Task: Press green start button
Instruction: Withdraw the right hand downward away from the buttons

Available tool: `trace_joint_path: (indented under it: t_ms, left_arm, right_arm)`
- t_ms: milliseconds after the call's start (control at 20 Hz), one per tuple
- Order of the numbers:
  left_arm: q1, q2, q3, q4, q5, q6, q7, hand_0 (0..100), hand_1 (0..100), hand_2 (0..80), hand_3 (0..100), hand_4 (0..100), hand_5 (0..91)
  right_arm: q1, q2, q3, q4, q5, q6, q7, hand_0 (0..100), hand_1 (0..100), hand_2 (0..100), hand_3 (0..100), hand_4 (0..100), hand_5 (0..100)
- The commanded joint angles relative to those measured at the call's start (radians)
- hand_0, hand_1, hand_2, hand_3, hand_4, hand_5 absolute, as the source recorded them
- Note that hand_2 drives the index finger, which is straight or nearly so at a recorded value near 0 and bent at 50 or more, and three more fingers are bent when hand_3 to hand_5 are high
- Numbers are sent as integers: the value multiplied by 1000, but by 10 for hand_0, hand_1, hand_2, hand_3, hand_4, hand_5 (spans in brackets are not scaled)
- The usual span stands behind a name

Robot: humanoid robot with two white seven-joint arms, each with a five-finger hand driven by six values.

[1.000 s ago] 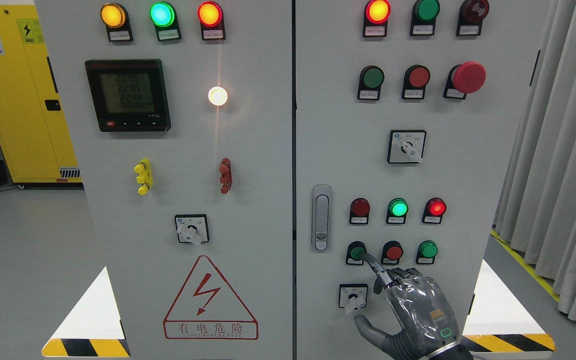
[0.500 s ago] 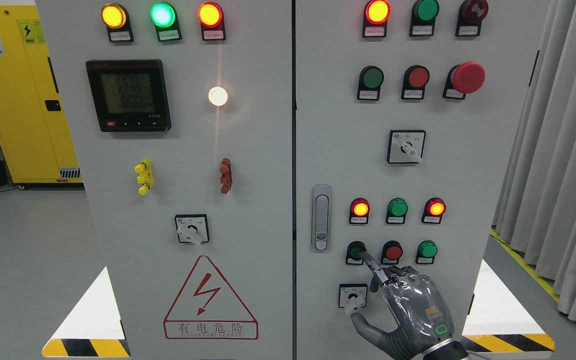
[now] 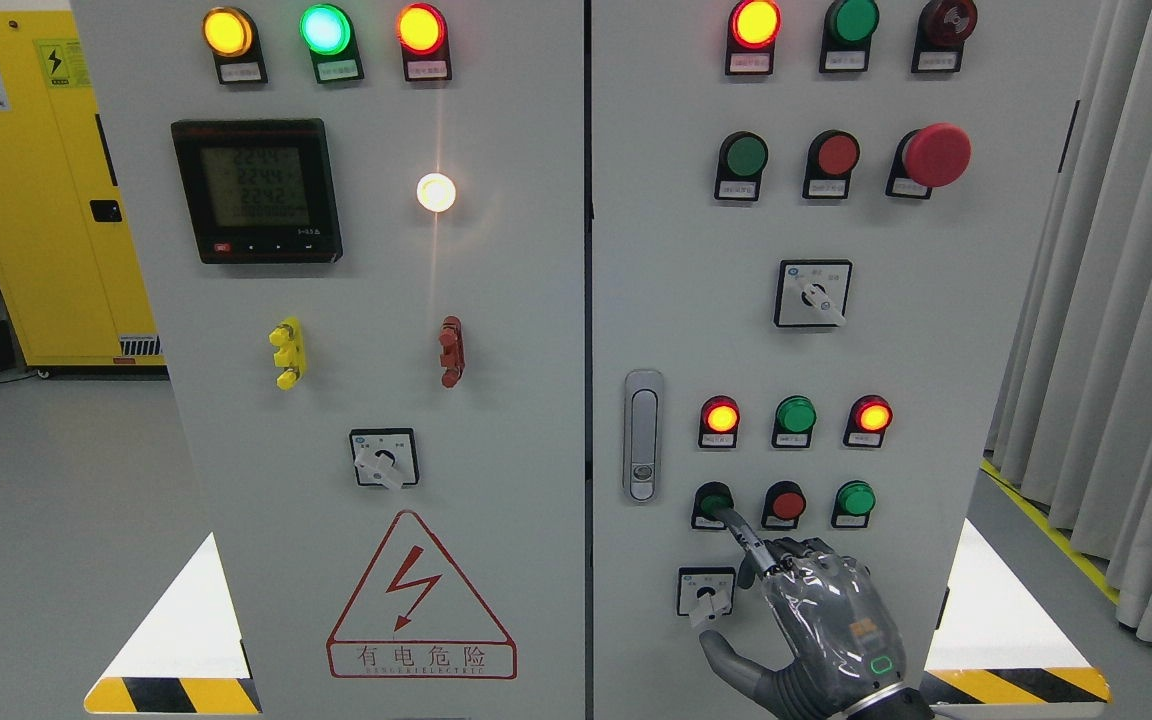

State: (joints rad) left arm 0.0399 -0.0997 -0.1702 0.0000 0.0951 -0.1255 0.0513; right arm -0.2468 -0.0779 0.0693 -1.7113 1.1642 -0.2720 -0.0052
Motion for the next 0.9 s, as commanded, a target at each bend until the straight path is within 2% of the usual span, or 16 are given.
trace_joint_path:
  t_ms: [0, 150, 200, 300, 350, 400, 450, 500, 550, 600, 650, 750, 800, 850]
  left_arm:
    - [0, 0, 0, -31, 0, 4, -1, 120, 556, 0, 0, 0, 0]
    - [0, 0, 0, -31, 0, 4, 1, 120, 556, 0, 0, 0, 0]
    - [0, 0, 0, -31, 0, 4, -1, 120, 556, 0, 0, 0, 0]
    - [0, 0, 0, -31, 0, 4, 1, 120, 556, 0, 0, 0, 0]
    - [0, 0, 0, -31, 0, 4, 1, 120, 556, 0, 0, 0, 0]
    - [0, 0, 0, -31, 0, 4, -1, 120, 556, 0, 0, 0, 0]
    - [0, 0, 0, -31, 0, 4, -1, 120, 556, 0, 0, 0, 0]
    - [0, 0, 0, -31, 0, 4, -1, 120, 556, 0, 0, 0, 0]
    - [0, 0, 0, -31, 0, 4, -1, 120, 556, 0, 0, 0, 0]
    - [0, 1, 0, -31, 0, 4, -1, 120, 556, 0, 0, 0, 0]
    - [0, 0, 0, -31, 0, 4, 1, 120, 556, 0, 0, 0, 0]
    - [0, 0, 0, -31, 0, 4, 1, 120, 556, 0, 0, 0, 0]
    - [0, 0, 0, -31, 0, 4, -1, 120, 556, 0, 0, 0, 0]
    - [0, 0, 0, -31, 0, 4, 1, 120, 556, 0, 0, 0, 0]
  right_arm:
    - [90, 13, -31, -114, -41, -9, -24, 292, 606, 34, 570, 583, 414]
    - [127, 18, -29, -166, -206, -16, -16, 296, 578, 32, 551, 551, 374]
    - [130, 18, -28, -188, -278, -18, -10, 296, 547, 32, 453, 477, 295]
    - [138, 17, -22, -221, -445, -24, 5, 293, 536, 33, 369, 400, 232]
    - [144, 17, -19, -241, -522, -24, 31, 292, 533, 33, 360, 393, 230]
    - [159, 17, -17, -263, -588, -24, 66, 291, 531, 29, 293, 348, 202]
    - [179, 18, -17, -278, -651, -24, 109, 291, 531, 27, 294, 344, 203]
    - [196, 18, -16, -287, -711, -26, 158, 290, 528, 11, 262, 315, 194]
    - [216, 20, -16, -295, -780, -33, 203, 290, 524, 0, 186, 264, 173]
    - [239, 20, -14, -307, -855, -36, 239, 291, 524, 0, 168, 249, 166]
    - [260, 20, -9, -321, -927, -36, 266, 295, 522, 0, 81, 162, 100]
    - [288, 23, -9, -340, -1017, -33, 295, 303, 516, 0, 7, 113, 45]
    - [293, 24, -11, -340, -1025, -33, 304, 311, 509, 0, 0, 81, 0]
    - [294, 26, -12, -340, -1028, -33, 304, 311, 509, 0, 0, 81, 0]
